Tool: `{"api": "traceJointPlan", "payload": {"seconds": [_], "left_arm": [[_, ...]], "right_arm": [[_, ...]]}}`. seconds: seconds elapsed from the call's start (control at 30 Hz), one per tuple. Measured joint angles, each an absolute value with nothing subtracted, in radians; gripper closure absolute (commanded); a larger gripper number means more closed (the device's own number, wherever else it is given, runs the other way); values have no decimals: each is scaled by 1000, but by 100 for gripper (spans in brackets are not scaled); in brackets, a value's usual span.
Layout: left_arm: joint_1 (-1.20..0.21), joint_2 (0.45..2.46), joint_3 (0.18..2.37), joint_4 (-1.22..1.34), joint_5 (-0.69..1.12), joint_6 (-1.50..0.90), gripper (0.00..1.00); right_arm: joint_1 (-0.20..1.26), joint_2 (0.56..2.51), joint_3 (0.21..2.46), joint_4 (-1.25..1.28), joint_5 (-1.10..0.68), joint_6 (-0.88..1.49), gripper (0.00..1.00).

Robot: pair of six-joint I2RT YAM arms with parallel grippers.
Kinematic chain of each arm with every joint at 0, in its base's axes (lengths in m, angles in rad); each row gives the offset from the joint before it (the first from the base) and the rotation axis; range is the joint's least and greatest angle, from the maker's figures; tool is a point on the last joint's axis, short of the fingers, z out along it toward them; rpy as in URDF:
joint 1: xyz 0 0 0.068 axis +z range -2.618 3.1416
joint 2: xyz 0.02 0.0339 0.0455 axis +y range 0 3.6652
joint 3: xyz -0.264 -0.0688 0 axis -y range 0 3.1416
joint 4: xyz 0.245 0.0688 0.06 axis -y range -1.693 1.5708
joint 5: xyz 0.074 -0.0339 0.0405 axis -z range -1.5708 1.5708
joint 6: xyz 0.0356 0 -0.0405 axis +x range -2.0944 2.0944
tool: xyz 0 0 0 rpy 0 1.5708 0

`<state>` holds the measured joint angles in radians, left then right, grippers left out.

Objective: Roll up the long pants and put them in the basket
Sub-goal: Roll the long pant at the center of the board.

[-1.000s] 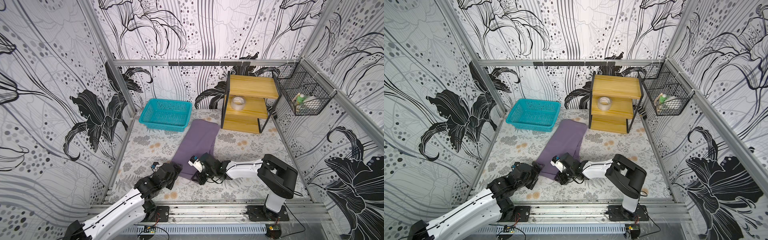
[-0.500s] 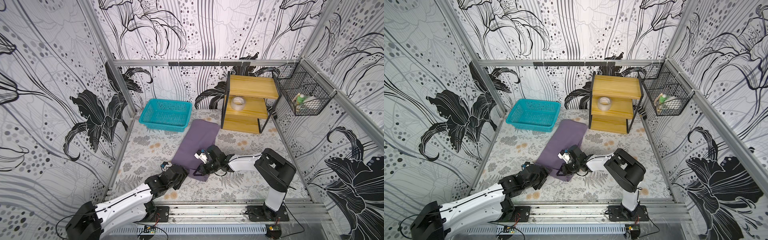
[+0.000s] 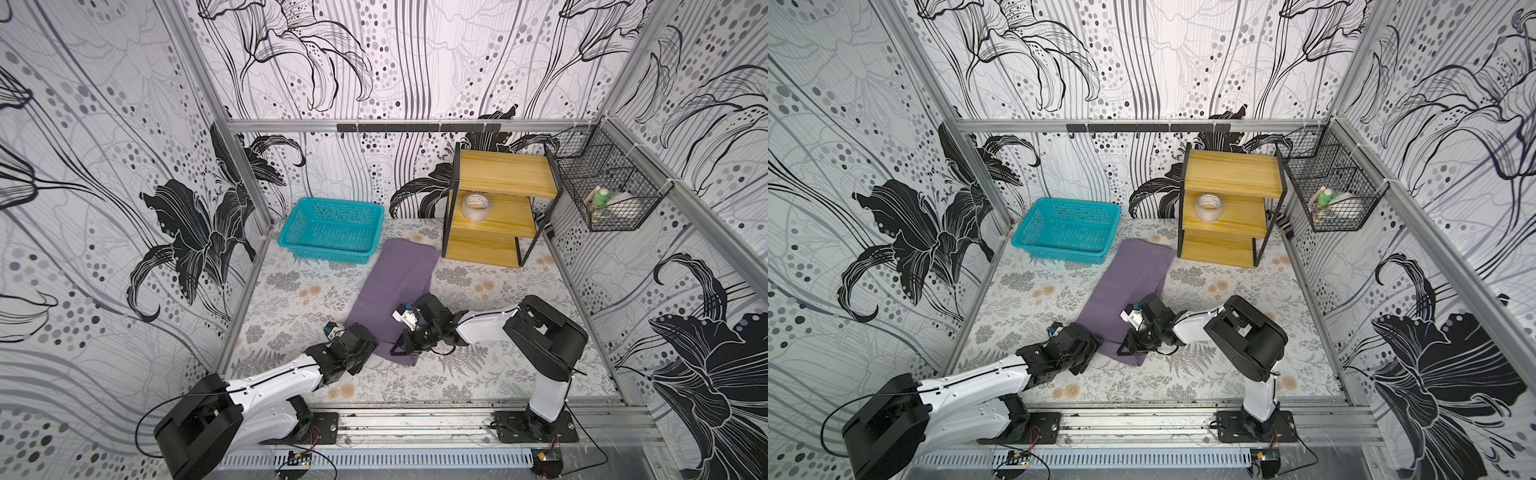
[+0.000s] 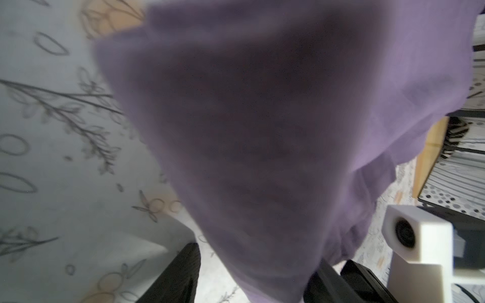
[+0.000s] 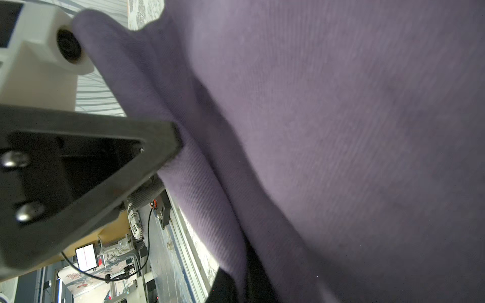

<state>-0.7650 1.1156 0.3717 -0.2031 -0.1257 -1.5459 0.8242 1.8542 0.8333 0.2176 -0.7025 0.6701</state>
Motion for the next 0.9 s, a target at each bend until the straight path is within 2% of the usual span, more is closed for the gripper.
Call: {"api": "traceJointPlan", "payload": {"seconds": [0.13, 0.23, 0.3, 0.53, 0.6, 0.73, 0.9], "left_arm": [[-750, 1076, 377, -234, -142, -1534, 17], [-749, 995, 377, -241, -155, -1520, 13], [-746, 939, 377, -245, -164, -1512, 15], [-745, 874, 329, -257, -137, -1514, 40], [-745, 891, 302, -259, -120, -1515, 40], [-742, 956, 299, -249, -106, -1507, 31], [-707, 1048, 337, -196, -88, -1486, 31]], "right_arm": [[822, 1854, 832, 218, -698, 676, 100], [819, 1854, 831, 218, -696, 691, 100], [816, 1854, 831, 219, -696, 697, 100], [813, 1854, 831, 221, -696, 719, 100], [813, 1855, 831, 221, -696, 719, 100], [813, 1855, 831, 221, -695, 719, 100], [813, 1855, 830, 222, -691, 719, 100]]}}
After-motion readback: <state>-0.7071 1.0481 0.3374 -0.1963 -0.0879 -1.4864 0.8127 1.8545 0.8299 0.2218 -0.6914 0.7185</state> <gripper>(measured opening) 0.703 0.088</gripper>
